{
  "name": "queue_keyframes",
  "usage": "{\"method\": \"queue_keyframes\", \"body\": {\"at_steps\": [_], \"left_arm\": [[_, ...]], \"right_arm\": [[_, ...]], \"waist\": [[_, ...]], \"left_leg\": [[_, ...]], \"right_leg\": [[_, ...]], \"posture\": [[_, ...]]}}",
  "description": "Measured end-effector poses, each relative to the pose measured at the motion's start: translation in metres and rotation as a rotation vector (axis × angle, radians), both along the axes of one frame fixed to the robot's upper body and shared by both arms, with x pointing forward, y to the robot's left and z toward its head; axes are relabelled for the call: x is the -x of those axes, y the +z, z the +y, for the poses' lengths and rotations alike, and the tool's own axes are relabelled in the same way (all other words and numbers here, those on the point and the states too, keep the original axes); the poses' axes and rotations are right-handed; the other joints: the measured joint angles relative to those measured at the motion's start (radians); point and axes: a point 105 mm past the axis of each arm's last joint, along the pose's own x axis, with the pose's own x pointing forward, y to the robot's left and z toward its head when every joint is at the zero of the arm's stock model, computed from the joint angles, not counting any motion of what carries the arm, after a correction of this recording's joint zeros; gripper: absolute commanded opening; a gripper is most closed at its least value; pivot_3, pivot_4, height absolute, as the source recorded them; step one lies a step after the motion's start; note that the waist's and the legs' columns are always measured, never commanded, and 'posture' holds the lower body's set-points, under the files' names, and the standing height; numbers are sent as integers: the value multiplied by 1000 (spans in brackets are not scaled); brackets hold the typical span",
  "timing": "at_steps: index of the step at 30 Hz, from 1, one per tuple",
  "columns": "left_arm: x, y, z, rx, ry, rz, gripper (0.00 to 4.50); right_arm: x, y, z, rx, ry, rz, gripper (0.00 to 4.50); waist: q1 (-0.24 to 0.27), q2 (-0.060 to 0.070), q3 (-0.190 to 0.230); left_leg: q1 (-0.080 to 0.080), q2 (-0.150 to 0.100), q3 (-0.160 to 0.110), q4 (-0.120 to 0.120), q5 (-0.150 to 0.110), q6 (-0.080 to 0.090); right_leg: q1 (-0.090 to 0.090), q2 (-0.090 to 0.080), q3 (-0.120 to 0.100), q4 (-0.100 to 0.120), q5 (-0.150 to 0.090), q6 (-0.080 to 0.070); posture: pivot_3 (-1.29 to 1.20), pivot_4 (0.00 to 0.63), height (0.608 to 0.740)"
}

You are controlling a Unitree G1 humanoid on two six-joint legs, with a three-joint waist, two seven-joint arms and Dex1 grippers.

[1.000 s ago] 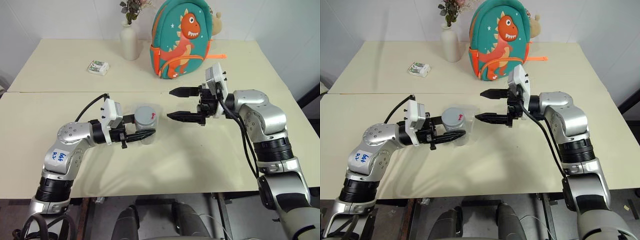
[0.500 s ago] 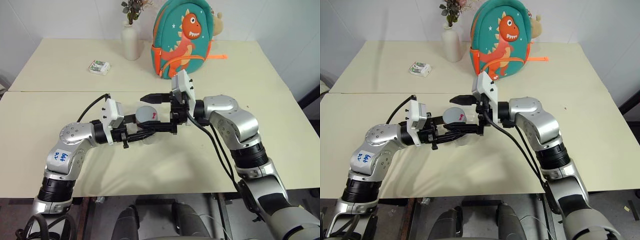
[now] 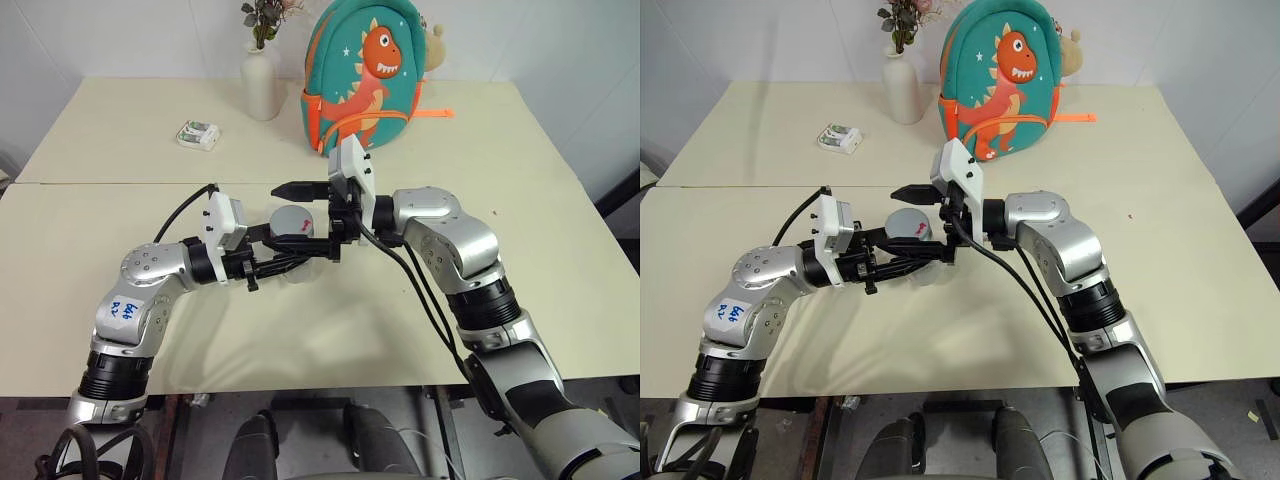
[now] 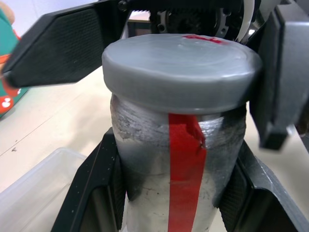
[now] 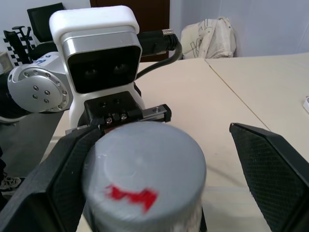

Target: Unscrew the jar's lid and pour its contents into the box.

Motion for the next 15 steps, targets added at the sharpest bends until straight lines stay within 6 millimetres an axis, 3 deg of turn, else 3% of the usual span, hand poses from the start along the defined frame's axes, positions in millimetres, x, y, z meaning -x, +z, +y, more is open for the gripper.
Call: {"method": "queue_keyframes", "body": {"at_steps": [8, 10, 13, 15], "left_arm": [[-3, -1, 1, 8, 28, 2, 2009], [-4, -1, 4, 11, 37, 2, 2009], [4, -4, -3, -6, -29, -5, 2009], [5, -4, -4, -6, -37, -6, 2009]], "right_arm": [[-6, -1, -24, 35, -13, 8, 4482], [-16, 3, -42, 22, -82, 10, 4482], [-39, 11, -86, -14, -264, 23, 4482], [-40, 12, -89, -19, -269, 26, 4482]], "waist": [[0, 0, 0], [1, 0, 0], [6, 0, 0], [-1, 0, 0]], "left_leg": [[0, 0, 0, 0, 0, 0], [0, 0, 0, 0, 0, 0], [0, -1, 0, 0, 0, 0], [0, -1, 1, 0, 0, 0]], "right_leg": [[0, 0, 0, 0, 0, 0], [0, 0, 0, 0, 0, 0], [0, -1, 0, -3, 0, 0], [0, -1, 1, -2, 0, 0]], "posture": [[0, 150, 740], [0, 150, 740], [0, 150, 740], [0, 150, 740]]}}
